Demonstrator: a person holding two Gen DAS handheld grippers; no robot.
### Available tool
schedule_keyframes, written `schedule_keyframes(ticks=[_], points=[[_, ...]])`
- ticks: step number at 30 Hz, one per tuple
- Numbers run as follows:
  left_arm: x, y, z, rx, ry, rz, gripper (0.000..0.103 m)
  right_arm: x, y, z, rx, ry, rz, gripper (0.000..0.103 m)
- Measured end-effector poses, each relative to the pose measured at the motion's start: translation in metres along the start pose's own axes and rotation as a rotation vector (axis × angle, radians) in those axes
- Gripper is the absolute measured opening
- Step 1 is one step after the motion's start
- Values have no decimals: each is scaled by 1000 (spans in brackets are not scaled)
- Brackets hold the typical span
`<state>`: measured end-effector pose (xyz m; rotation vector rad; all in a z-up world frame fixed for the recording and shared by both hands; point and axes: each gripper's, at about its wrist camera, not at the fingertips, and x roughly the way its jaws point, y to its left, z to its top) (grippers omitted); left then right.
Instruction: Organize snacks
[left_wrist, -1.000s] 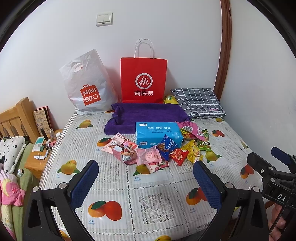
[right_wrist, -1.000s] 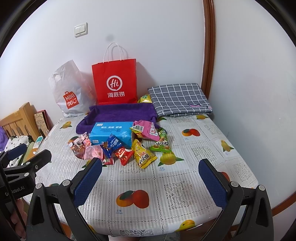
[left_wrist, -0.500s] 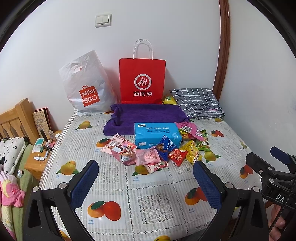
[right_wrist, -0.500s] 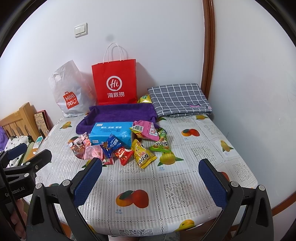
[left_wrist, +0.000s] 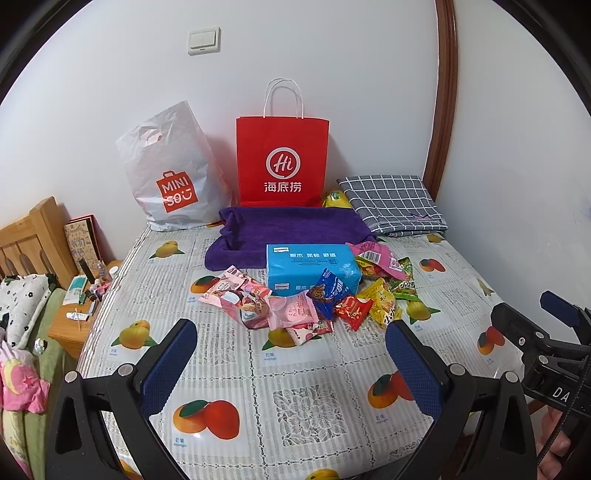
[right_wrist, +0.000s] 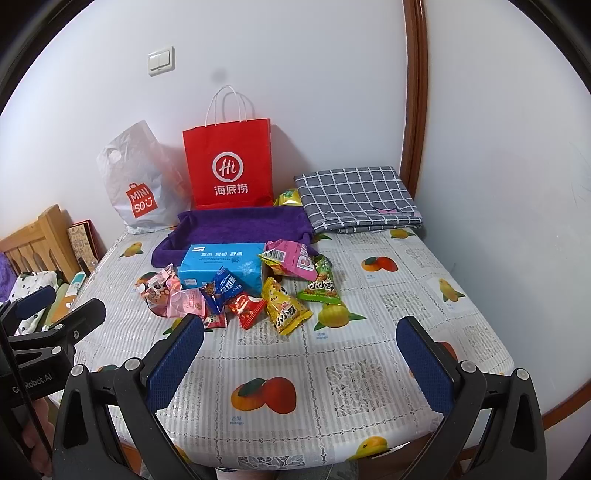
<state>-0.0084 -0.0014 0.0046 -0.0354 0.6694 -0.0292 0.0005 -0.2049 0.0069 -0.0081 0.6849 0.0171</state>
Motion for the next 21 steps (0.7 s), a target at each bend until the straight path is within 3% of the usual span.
schedule_keyframes(ticks=[21], points=[[3, -16, 2, -4, 4, -4, 103, 3, 1, -3, -2, -1, 6, 103]])
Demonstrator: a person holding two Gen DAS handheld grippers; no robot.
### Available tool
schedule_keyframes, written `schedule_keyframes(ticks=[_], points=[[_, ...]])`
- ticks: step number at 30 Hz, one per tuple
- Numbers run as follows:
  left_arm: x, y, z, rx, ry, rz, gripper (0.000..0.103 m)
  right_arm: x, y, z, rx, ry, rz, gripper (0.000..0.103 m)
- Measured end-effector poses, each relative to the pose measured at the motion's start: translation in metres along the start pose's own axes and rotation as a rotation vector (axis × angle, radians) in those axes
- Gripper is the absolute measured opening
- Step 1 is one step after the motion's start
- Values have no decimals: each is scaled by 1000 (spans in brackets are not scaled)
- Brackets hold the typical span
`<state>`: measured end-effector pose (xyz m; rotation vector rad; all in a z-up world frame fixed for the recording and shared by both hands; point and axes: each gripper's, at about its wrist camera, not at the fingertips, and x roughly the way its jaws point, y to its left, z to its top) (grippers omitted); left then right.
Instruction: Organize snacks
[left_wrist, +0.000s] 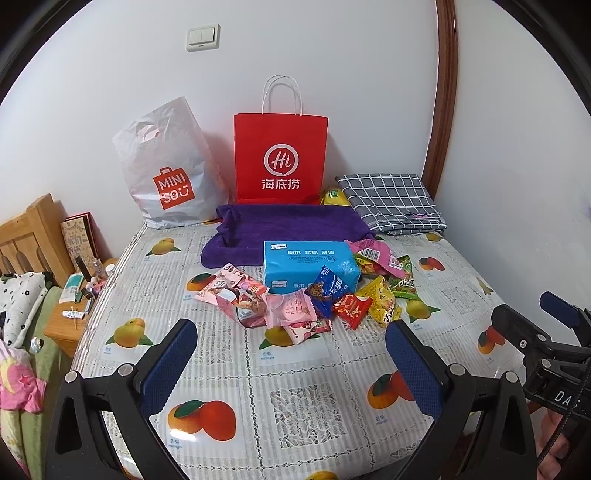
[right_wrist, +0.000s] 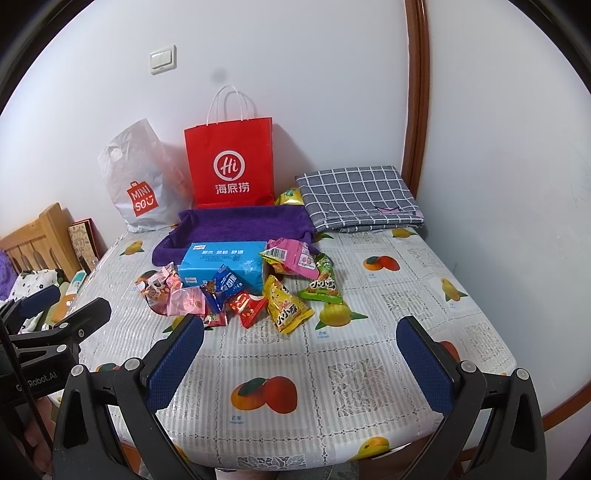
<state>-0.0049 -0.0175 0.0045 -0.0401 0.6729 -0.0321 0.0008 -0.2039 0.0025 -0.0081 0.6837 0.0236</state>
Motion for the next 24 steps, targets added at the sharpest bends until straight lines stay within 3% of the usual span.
schedule_keyframes(ticks=[16, 24], points=[[34, 20, -7, 10, -11, 0, 103, 35, -9, -6, 4, 9, 1, 103], [67, 31, -11, 0, 29, 17, 103, 69, -20, -10, -17, 13, -18, 102]])
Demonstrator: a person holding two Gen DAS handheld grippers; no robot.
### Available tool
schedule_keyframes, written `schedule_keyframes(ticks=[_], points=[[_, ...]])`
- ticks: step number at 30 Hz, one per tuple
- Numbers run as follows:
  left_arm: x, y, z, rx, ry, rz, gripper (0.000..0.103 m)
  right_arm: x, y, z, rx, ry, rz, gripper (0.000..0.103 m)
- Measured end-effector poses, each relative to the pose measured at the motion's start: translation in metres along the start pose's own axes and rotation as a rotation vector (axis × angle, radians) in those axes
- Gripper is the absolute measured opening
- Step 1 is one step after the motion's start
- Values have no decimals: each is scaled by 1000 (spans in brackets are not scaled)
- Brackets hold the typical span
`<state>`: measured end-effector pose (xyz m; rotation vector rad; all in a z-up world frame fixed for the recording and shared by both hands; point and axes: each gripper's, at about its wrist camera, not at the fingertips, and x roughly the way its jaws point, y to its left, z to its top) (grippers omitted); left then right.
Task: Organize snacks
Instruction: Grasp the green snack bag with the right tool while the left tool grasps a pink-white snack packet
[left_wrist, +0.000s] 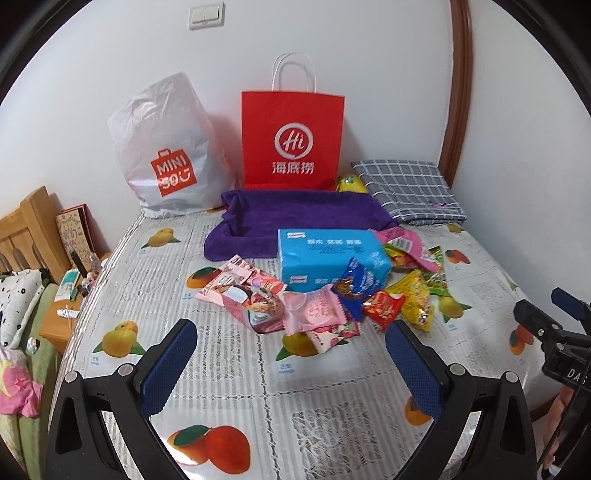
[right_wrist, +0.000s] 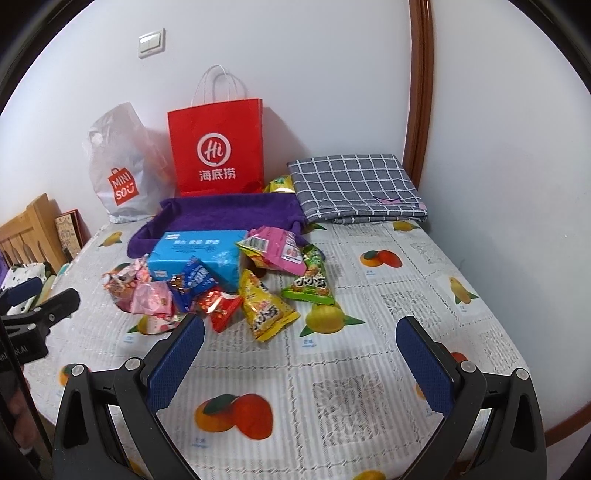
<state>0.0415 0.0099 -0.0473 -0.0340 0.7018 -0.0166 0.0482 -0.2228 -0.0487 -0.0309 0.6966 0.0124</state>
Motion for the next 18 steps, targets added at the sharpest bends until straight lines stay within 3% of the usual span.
schedule_keyframes(ticks=[6, 18], points=[[29, 7, -2, -5, 44, 9, 103, 33, -15, -6, -4, 39, 10, 101], [81, 30, 0, -36, 113, 31, 103, 106, -27, 4, -30, 97, 26, 88]])
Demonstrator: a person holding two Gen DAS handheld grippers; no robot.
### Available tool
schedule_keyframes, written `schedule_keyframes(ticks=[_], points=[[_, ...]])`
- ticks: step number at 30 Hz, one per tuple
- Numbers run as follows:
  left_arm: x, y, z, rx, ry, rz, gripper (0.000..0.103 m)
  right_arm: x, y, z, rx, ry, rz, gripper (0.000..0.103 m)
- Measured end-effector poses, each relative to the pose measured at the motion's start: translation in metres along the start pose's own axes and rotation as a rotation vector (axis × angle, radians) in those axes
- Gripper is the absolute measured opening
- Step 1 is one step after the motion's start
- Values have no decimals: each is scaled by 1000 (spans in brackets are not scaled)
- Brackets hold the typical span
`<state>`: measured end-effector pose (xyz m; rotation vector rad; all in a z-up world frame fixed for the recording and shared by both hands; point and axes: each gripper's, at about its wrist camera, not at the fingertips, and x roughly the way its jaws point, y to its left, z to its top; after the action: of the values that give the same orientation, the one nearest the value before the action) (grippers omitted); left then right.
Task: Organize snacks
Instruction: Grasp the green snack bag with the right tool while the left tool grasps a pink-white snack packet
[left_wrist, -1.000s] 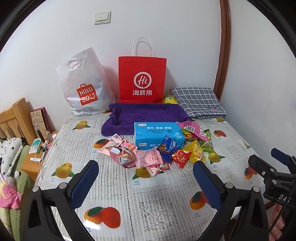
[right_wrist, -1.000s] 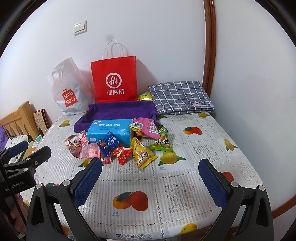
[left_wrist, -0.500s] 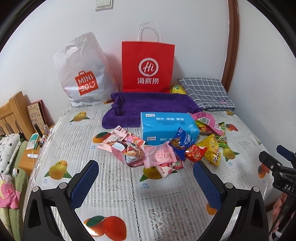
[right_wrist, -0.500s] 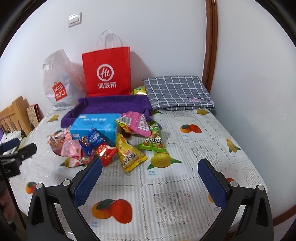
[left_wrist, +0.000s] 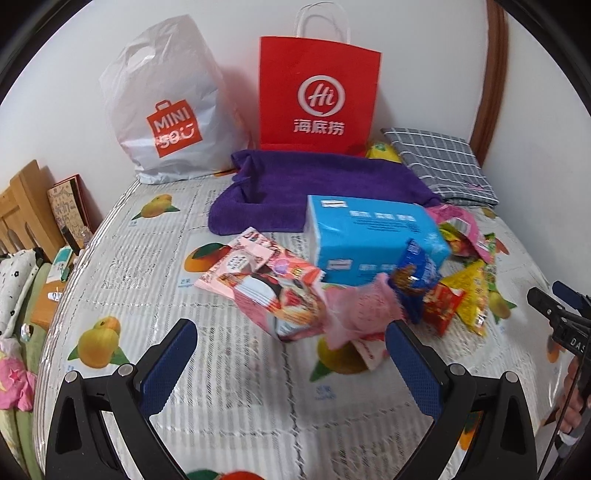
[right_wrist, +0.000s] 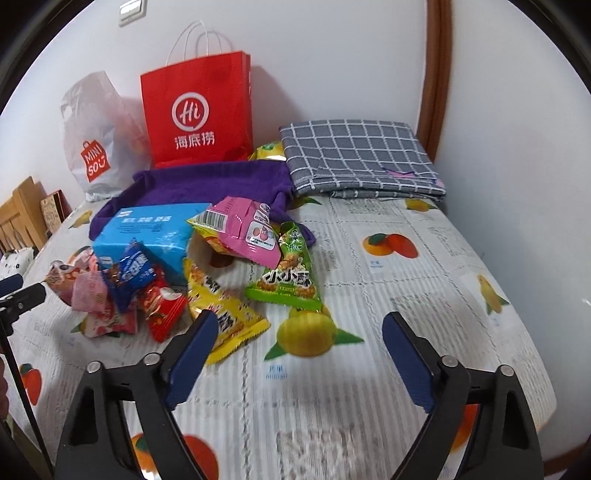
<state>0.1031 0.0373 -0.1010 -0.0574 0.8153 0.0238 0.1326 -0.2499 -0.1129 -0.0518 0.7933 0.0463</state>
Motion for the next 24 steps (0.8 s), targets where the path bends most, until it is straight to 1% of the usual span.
schedule_keyframes(ticks=[4, 9, 12, 14, 18, 19, 21, 22, 24], points=[[11, 10, 2, -30, 7, 0, 102, 24, -1, 9, -6, 16, 4, 84], [19, 24, 1, -67, 9, -9, 102, 52, 0, 17, -7, 35, 29, 83], [23, 31, 1, -87, 11, -6, 102, 66, 1, 20, -15, 44, 29, 81], [25, 34, 2, -101, 9, -4, 102, 76, 0, 23, -17, 59, 22, 78], [29, 37, 2, -111, 16, -10, 102, 93, -4, 29, -5, 76, 26, 77], [30, 37, 1, -110, 16, -11, 102, 96, -5, 30, 0, 75, 23, 75], [31, 37, 1, -106, 18, -4, 102, 100, -6, 29, 2, 84, 34, 56], [31, 37, 0, -105, 17, -5, 102, 103, -6, 29, -3, 105, 46, 51], [31, 38, 0, -106, 16, -5, 102, 99, -7, 27, -13, 91, 37, 48]])
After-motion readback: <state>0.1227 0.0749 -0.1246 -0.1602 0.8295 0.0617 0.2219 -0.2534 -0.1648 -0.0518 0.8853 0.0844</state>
